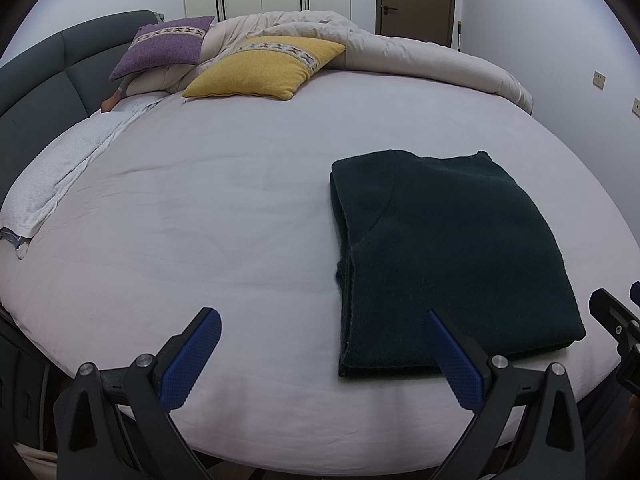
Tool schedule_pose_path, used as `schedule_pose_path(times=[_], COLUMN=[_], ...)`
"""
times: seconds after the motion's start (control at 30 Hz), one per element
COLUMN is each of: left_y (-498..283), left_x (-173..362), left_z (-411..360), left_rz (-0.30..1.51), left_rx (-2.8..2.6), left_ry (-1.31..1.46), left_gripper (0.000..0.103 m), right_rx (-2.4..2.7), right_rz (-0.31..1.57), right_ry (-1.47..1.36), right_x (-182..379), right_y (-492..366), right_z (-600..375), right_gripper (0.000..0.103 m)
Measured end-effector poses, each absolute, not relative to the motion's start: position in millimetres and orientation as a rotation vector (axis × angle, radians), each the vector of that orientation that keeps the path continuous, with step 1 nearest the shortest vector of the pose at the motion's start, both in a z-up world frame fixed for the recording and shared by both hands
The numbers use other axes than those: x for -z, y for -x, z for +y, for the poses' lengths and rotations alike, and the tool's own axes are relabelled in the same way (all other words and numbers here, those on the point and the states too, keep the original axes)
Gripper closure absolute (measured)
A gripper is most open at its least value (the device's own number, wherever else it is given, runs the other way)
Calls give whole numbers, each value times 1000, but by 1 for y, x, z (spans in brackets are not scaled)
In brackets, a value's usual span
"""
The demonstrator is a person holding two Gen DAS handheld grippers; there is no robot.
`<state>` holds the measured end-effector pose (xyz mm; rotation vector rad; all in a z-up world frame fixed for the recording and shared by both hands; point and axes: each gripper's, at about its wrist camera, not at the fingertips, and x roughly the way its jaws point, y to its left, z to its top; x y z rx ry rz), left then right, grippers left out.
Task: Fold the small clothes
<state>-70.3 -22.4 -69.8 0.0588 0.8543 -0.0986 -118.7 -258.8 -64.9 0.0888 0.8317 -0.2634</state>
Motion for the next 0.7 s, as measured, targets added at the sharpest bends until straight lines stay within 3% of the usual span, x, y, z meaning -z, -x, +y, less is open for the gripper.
schedule_pose_path(times=[0.7], left_y=[70], left_x=[76], left_z=[-21], left_rz=[867], left_rx=[72], left_ry=[-71], left_gripper=[0], right_rx=[261], right_rz=[838], right_ry=[-92], right_x=[70], right_y=[120], right_z=[-256], right_gripper=[1])
